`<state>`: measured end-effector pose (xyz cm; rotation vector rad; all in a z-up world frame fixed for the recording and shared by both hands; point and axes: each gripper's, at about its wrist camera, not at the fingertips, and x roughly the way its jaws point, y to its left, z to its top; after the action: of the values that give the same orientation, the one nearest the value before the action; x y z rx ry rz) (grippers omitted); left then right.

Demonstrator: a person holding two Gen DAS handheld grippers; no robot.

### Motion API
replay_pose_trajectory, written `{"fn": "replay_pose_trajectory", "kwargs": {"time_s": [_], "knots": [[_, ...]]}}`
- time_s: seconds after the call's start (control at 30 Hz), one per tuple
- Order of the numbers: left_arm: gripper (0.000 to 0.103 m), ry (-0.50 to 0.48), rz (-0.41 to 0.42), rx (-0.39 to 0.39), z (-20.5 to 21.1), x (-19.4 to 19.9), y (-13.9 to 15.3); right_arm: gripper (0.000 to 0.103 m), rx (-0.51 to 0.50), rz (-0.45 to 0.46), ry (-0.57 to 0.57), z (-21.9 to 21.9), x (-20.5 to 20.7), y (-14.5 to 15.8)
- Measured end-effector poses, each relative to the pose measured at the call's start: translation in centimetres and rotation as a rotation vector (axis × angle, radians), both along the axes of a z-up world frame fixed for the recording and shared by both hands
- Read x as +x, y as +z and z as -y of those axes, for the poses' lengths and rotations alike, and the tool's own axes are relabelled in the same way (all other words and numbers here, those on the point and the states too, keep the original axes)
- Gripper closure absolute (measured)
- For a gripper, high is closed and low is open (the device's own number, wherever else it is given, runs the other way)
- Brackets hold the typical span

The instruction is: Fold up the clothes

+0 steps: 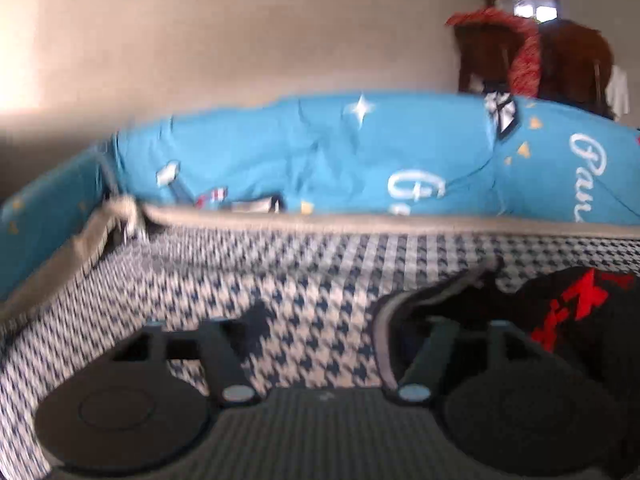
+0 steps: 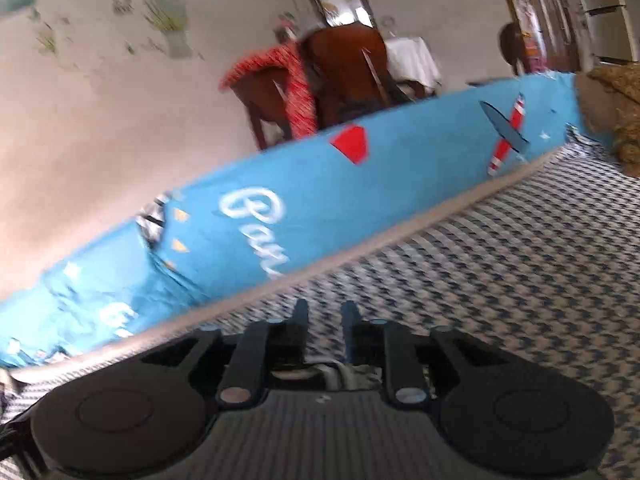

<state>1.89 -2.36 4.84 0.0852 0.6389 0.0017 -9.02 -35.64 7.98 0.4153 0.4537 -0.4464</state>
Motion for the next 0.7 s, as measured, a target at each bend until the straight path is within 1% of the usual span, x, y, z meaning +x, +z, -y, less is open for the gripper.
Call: {"fn": "replay_pose_trajectory", "kwargs": {"time_s": [0.03, 0.1, 0.17, 0.23, 0.3, 0.33, 0.4, 0.43, 0.47, 0.53, 0.57, 0.6, 0.63, 0.7], "knots": [[0.024, 0.002, -0.011, -0.026, -0.1, 0.0, 0.0, 0.08, 0.015, -0.021, 0.003, 0.1, 0.2, -0.2], [0.017, -0.007, 0.005, -0.061, -0.4, -0.4, 0.6, 0.079, 0.041, -0.058, 0.023, 0.0, 0.5, -0.8], [0.002, -0.006, 0.045, -0.073, -0.7, -1.3, 1.1, 0.075, 0.063, -0.091, 0.054, -0.3, 0.7, -1.3], [0.001, -0.008, 0.085, -0.091, -1.0, -1.7, 1.8, 0.07, 0.082, -0.105, 0.089, -0.7, 0.5, -1.8], [0.001, -0.012, 0.09, -0.121, -1.4, -1.6, 2.1, 0.066, 0.112, -0.113, 0.119, -0.8, 0.6, -2.2], [0.001, 0.005, 0.077, -0.126, -1.7, -1.3, 2.0, 0.064, 0.126, -0.117, 0.134, -0.8, 0.7, -2.4], [0.001, 0.053, 0.038, -0.129, -2.3, -0.7, 1.7, 0.064, 0.142, -0.122, 0.164, -1.3, 0.7, -2.9], [0.001, 0.068, 0.012, -0.146, -2.7, -0.3, 1.5, 0.064, 0.123, -0.122, 0.177, -1.7, 0.8, -2.8], [0.001, 0.063, -0.022, -0.191, -3.2, 0.1, 1.3, 0.064, 0.104, -0.122, 0.189, -2.1, 0.9, -2.8], [0.001, 0.038, -0.088, -0.315, -4.4, 0.7, 0.9, 0.064, 0.068, -0.121, 0.216, -2.9, 1.0, -2.7], [0.001, 0.045, -0.091, -0.328, -4.6, 0.7, 0.8, 0.064, 0.067, -0.115, 0.239, -3.4, 1.2, -2.6], [0.001, 0.057, -0.08, -0.305, -4.5, 0.6, 0.8, 0.064, 0.065, -0.109, 0.263, -4.0, 1.3, -2.5], [0.001, 0.063, -0.066, -0.257, -4.2, 0.5, 0.9, 0.064, 0.064, -0.103, 0.288, -4.6, 1.4, -2.3], [0.001, 0.054, -0.037, -0.096, -2.8, 0.2, 1.0, 0.064, 0.053, -0.108, 0.36, -6.2, 1.8, -2.5]]}}
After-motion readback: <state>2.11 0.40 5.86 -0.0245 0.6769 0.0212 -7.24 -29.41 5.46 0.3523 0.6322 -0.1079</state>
